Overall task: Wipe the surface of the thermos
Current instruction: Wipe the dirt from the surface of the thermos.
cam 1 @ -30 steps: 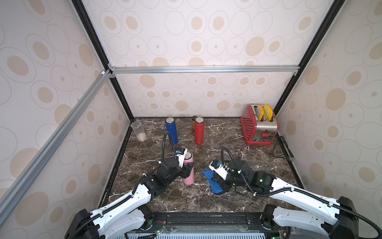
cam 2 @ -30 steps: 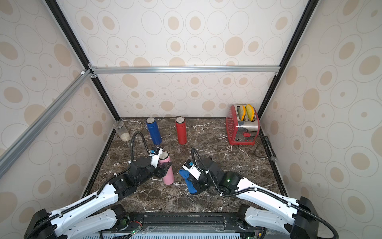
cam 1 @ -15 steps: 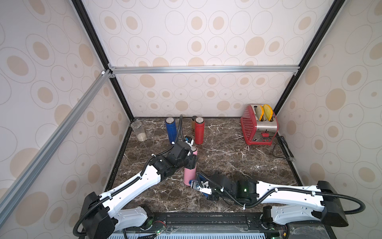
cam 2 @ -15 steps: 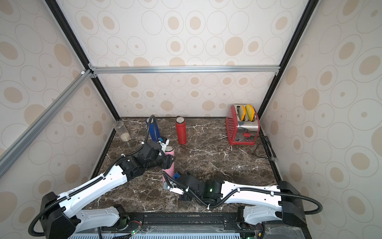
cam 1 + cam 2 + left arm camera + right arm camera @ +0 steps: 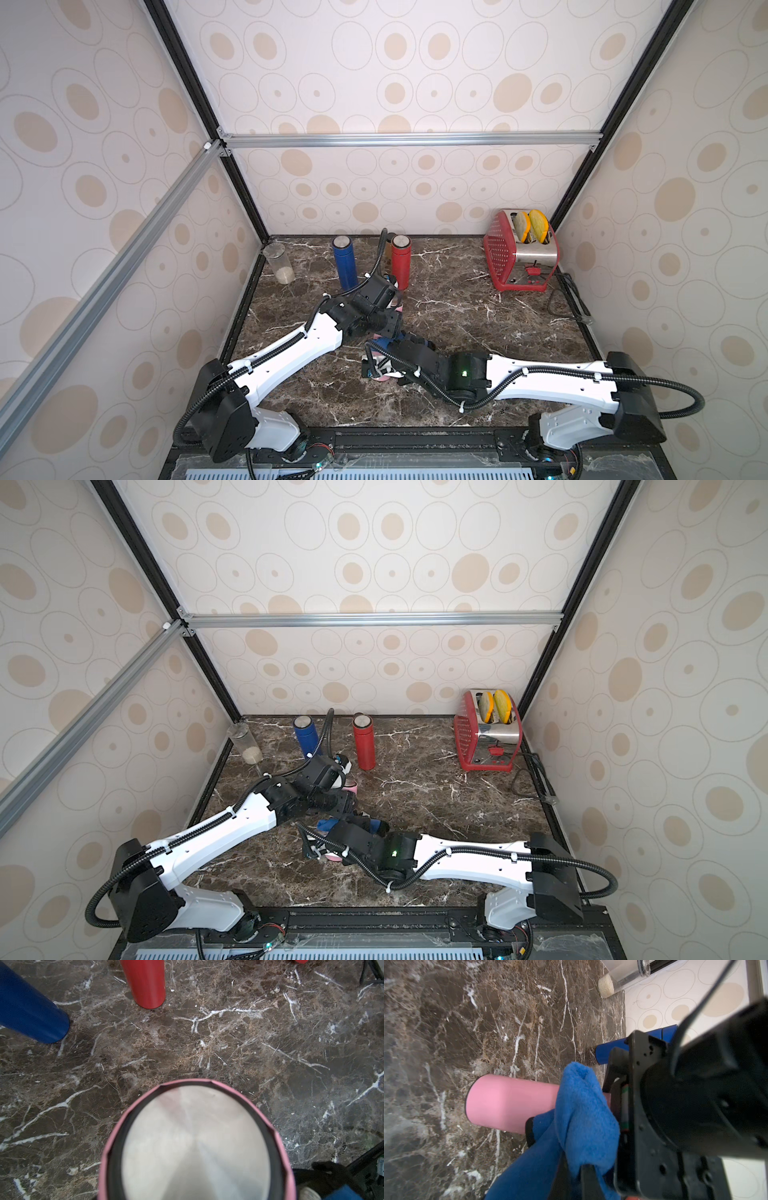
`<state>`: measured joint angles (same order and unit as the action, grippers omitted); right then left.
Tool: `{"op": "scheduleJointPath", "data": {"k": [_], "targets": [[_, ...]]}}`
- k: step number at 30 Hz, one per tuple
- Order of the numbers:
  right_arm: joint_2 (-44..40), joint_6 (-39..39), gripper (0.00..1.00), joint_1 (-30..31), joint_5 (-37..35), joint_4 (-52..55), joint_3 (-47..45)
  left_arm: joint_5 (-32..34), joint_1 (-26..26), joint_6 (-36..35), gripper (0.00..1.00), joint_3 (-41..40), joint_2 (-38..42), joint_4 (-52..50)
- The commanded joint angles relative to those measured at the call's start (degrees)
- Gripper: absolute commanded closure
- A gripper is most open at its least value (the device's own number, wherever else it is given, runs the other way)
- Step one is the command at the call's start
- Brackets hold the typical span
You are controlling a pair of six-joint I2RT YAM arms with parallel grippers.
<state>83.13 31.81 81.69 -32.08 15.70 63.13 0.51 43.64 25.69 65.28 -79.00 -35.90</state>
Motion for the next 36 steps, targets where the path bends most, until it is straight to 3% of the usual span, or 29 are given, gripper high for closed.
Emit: {"op": "scheduleJointPath", "data": {"k": [1,11,30,36], "targets": [[2.0,5.5,1.0,0.3,-3.1,-1.7,2.5,-0.7,0.4,0.4,0.6,3.9,-0.1,-2.4],[7.3,15.1,1.0,-1.4,-5.8,-8.7,4.7,-2.5,0.4,0.5,0.59,5.3,-1.2,-4.3],[13.6,7.4,1.0,-2.0,-0.4,-3.3,-1.9,-1.6,0.4,-2.6,0.54,11.3,-5.0,-12.5],[14.5,10.7,1.0,-1.8,-4.4,-6.5,-2.2,-2.6,0.5,-2.8,0.53,11.0,-6.3,-13.3]]}}
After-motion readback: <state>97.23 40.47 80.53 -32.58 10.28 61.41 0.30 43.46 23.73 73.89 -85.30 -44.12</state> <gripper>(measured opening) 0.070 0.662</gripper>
